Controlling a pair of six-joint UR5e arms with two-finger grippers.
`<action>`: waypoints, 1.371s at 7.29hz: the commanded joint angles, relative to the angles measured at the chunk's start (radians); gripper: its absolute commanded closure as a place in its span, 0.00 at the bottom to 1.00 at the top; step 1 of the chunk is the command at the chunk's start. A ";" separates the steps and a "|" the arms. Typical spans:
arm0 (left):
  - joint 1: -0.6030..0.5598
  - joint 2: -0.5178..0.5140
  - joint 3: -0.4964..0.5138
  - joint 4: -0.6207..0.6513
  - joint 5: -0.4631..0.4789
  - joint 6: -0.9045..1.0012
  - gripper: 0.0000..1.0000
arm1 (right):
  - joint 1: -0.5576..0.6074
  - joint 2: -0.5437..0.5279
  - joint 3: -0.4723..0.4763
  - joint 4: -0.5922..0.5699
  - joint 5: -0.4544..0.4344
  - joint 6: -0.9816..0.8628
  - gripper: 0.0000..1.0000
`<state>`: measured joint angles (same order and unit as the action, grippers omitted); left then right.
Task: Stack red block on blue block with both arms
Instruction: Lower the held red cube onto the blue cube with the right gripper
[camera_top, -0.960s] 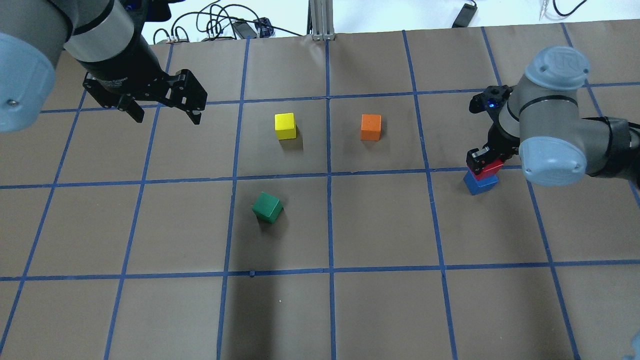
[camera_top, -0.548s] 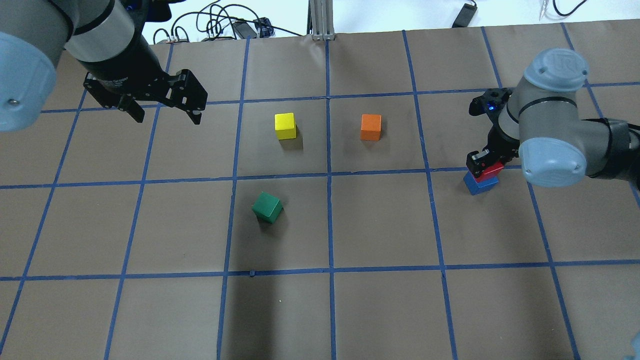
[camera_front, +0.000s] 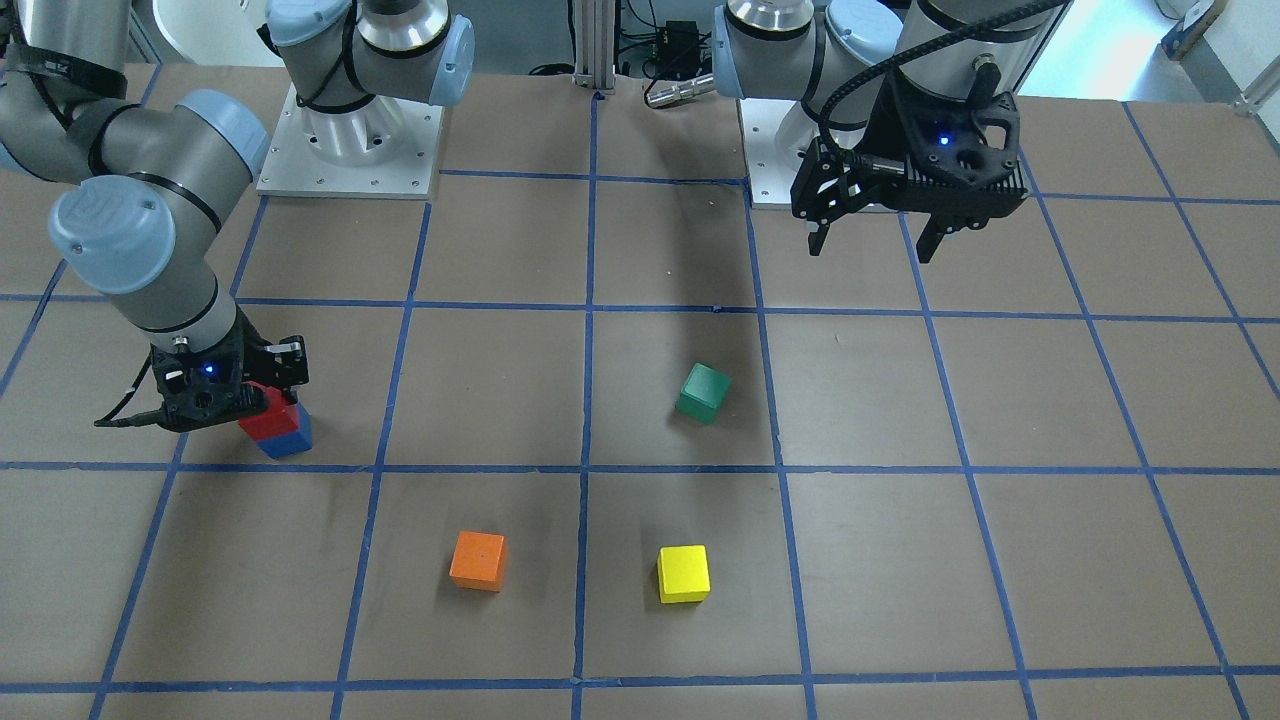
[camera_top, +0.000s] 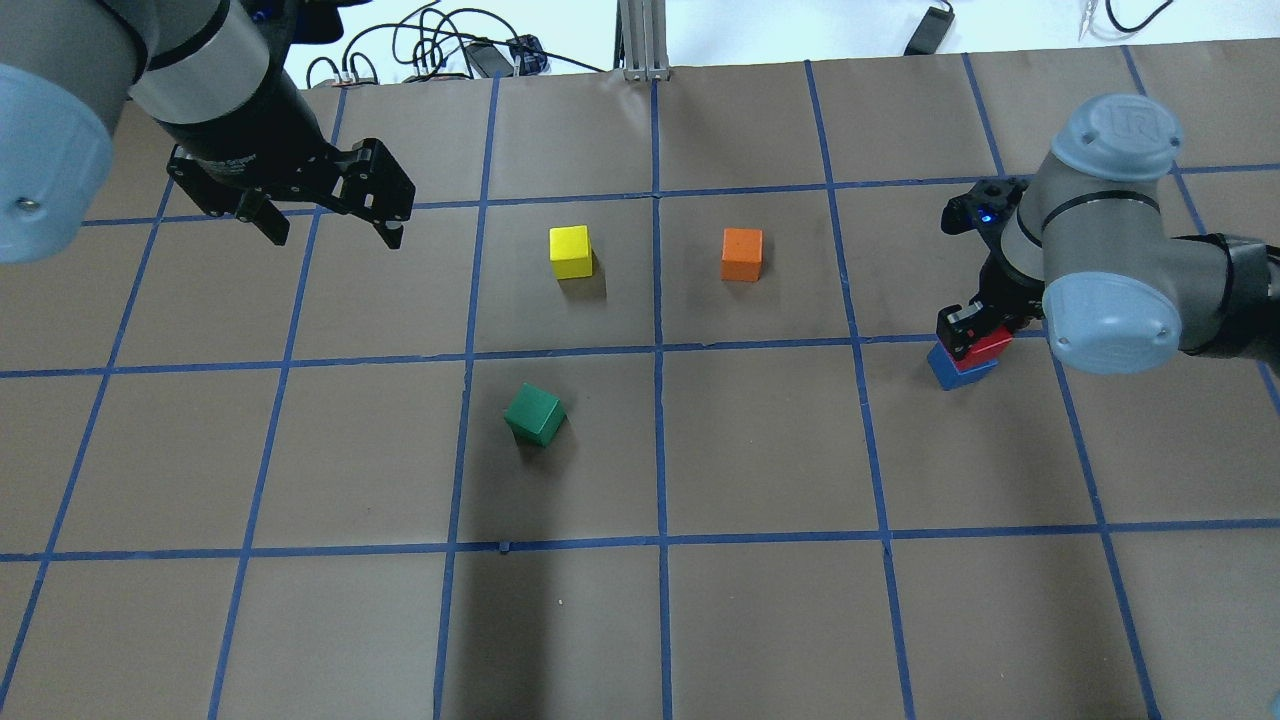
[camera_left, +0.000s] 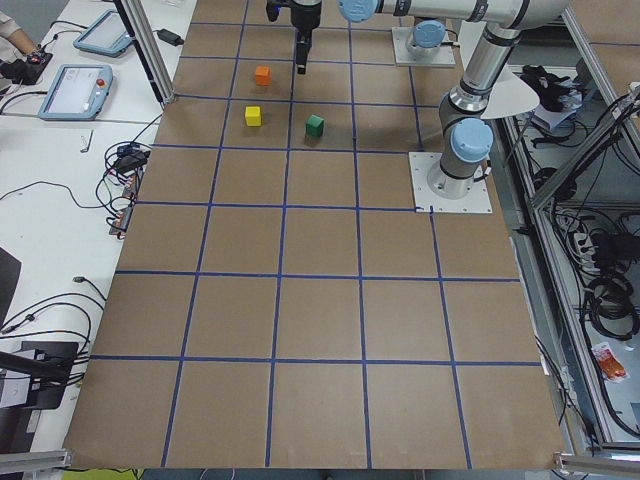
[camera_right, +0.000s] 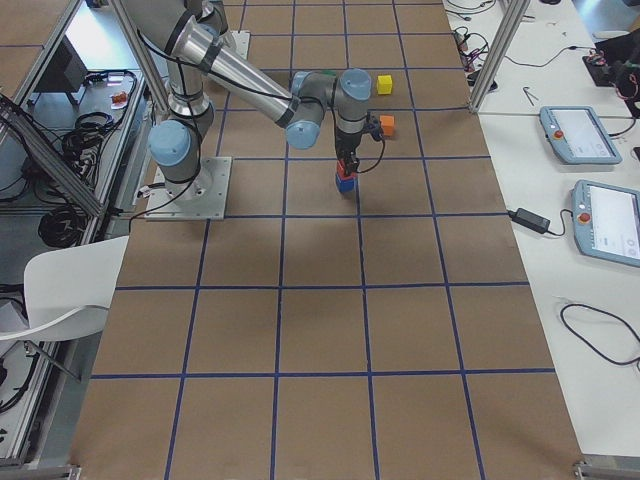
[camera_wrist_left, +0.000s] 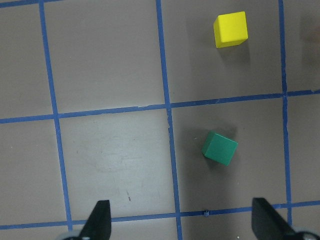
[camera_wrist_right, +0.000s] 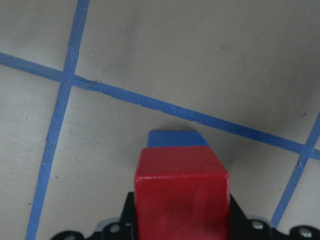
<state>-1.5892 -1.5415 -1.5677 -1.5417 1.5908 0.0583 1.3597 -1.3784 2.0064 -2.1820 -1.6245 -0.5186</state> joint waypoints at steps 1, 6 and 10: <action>0.000 0.000 0.000 0.000 0.000 0.000 0.00 | -0.001 -0.001 0.000 0.001 -0.003 0.000 0.85; 0.002 0.001 0.002 0.000 0.002 0.000 0.00 | -0.001 0.001 0.003 -0.001 -0.005 0.002 0.00; 0.005 0.000 0.005 0.000 0.000 0.000 0.00 | -0.001 -0.101 -0.096 0.231 -0.041 0.023 0.00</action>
<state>-1.5859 -1.5411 -1.5638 -1.5416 1.5908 0.0583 1.3580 -1.4308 1.9557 -2.0678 -1.6585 -0.5112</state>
